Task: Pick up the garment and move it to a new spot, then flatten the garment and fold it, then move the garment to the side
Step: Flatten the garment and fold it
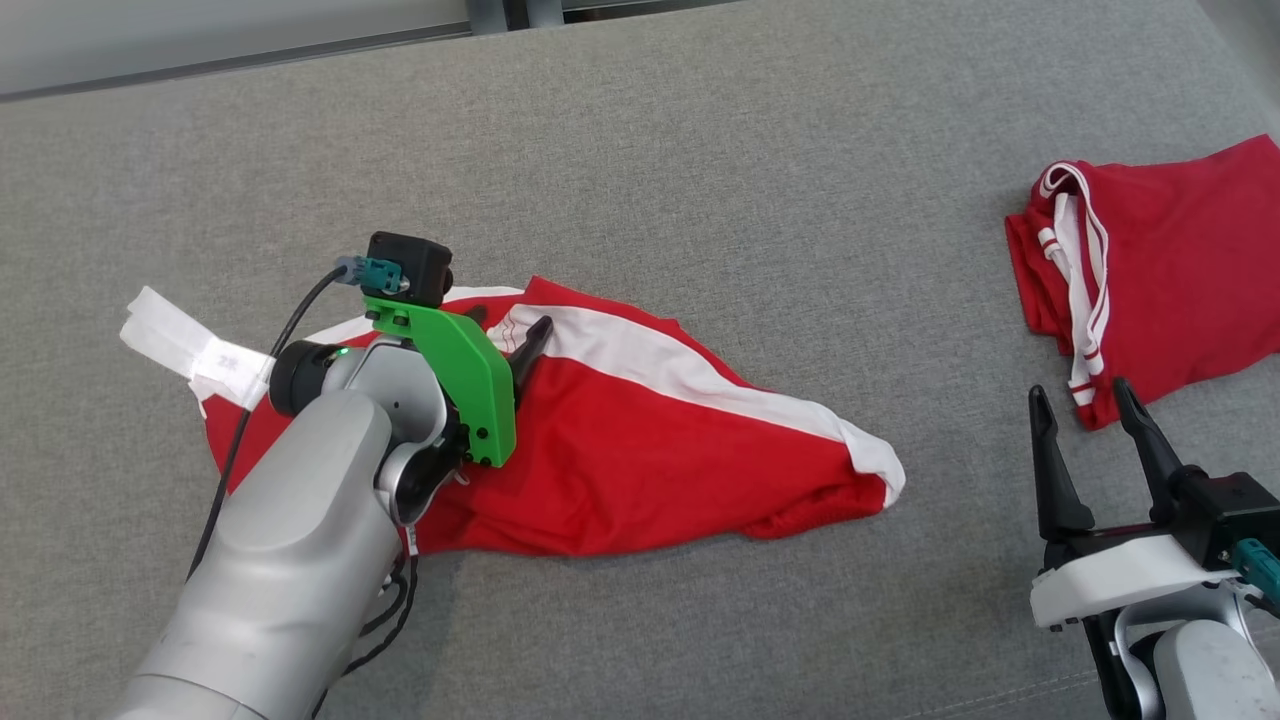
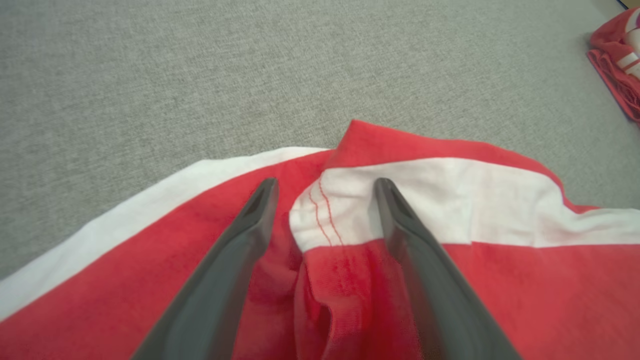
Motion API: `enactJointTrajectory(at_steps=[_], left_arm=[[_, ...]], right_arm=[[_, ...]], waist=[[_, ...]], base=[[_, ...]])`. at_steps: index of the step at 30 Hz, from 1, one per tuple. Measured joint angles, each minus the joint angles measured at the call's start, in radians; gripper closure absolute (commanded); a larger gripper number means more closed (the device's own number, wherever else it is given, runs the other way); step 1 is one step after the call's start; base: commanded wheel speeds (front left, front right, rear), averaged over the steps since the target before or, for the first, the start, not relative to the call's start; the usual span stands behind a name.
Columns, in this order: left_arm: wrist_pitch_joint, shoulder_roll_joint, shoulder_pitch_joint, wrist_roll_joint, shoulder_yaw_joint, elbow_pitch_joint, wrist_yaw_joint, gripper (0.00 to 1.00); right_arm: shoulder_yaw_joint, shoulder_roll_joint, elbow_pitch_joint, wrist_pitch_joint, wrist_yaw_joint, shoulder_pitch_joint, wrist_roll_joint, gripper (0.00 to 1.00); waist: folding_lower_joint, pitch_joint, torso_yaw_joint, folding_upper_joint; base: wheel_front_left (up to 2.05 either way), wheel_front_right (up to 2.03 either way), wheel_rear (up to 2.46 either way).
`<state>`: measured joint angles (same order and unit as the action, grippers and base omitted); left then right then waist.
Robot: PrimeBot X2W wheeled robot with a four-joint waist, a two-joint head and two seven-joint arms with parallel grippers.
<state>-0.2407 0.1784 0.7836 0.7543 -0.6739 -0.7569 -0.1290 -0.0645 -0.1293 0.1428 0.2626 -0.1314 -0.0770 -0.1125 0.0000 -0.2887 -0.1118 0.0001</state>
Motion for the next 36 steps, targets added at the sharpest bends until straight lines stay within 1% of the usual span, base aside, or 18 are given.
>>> enactJointTrajectory(at_steps=[1,3,4,5,6,7,15,19,20,22,25,27,30,32,34,36], left_arm=[[-0.003,-0.002,0.001,0.004,-0.002,-0.006,0.000,0.09],[-0.009,-0.008,0.001,0.014,-0.010,-0.018,0.000,0.56],[-0.011,-0.011,0.000,0.019,-0.015,-0.020,0.000,0.65],[-0.014,-0.013,0.000,0.020,-0.022,-0.021,0.000,0.76],[-0.015,-0.014,0.000,0.023,-0.032,-0.020,0.000,0.83],[-0.018,-0.016,0.000,0.030,-0.039,-0.019,0.000,1.00],[0.007,0.006,0.000,0.061,-0.070,0.027,0.000,1.00],[0.048,0.041,-0.004,0.050,-0.071,0.097,0.001,1.00],[0.059,0.049,-0.013,0.051,-0.065,0.127,0.006,1.00],[0.066,0.075,-0.052,0.050,-0.063,0.205,0.032,1.00],[0.043,0.159,-0.151,0.036,-0.068,0.374,0.088,1.00],[0.016,0.216,-0.242,0.044,-0.065,0.518,0.137,1.00],[-0.015,0.300,-0.386,0.055,-0.055,0.757,0.224,1.00],[-0.022,0.351,-0.476,0.061,-0.037,0.899,0.291,1.00],[-0.021,0.389,-0.561,0.068,-0.018,1.018,0.356,1.00],[-0.012,0.417,-0.624,0.068,0.001,1.112,0.411,1.00]], right_arm=[[0.001,0.000,0.001,0.000,0.000,0.000,0.000,0.00],[0.002,-0.001,0.002,0.000,0.000,0.000,0.000,0.00],[0.002,-0.002,0.003,0.000,0.000,0.000,0.000,0.00],[0.002,-0.002,0.003,0.000,0.000,0.000,0.000,0.00],[0.002,-0.002,0.003,0.000,0.000,0.000,0.000,0.00],[0.002,-0.001,0.003,0.000,0.000,0.000,0.000,0.00],[-0.007,0.001,0.003,0.000,0.000,0.006,0.000,0.00],[-0.013,0.006,0.003,0.000,0.000,0.017,0.000,0.00],[-0.016,0.007,0.002,0.000,0.000,0.022,0.000,0.00],[-0.025,0.009,0.001,0.000,0.000,0.038,0.001,0.00],[-0.039,0.014,-0.004,0.000,0.000,0.064,0.002,0.00],[-0.045,0.018,-0.007,0.000,0.000,0.072,0.002,0.00],[-0.048,0.022,-0.010,0.000,0.000,0.078,0.001,0.00],[-0.041,0.024,-0.009,0.000,0.000,0.079,0.001,0.00],[-0.043,0.023,-0.010,0.000,0.000,0.078,0.001,0.00],[-0.037,0.019,-0.011,0.000,0.000,0.077,0.001,0.00]], waist=[[0.0000,0.001,-0.001,0.0000],[0.0000,0.003,-0.004,0.0000],[0.0000,0.005,-0.005,0.0000],[0.0000,0.006,-0.005,0.0000],[0.0000,0.008,-0.006,0.0000],[0.0000,0.009,-0.006,0.0000],[0.0000,0.015,0.001,0.0000],[0.0000,0.026,0.007,0.0000],[0.0000,0.030,0.008,0.0000],[0.0000,0.041,0.012,0.0000],[0.0000,0.052,0.025,0.0000],[0.0000,0.057,0.037,0.0000],[0.0000,0.058,0.057,0.0000],[0.0000,0.056,0.070,0.0000],[0.0000,0.053,0.083,0.0000],[0.0000,0.048,0.095,0.0000]], base=[[0.00,0.00,0.00],[0.00,0.00,0.00],[0.00,0.00,0.00],[0.00,0.00,0.00],[0.00,0.00,0.00],[0.00,0.00,0.00],[0.00,0.00,0.00],[0.00,0.00,0.00],[0.00,0.00,0.00],[0.00,0.00,0.00],[0.00,0.00,0.00],[0.00,0.00,0.00],[0.00,0.00,0.00],[0.00,0.00,0.00],[0.00,0.00,0.00],[0.00,0.00,0.00]])
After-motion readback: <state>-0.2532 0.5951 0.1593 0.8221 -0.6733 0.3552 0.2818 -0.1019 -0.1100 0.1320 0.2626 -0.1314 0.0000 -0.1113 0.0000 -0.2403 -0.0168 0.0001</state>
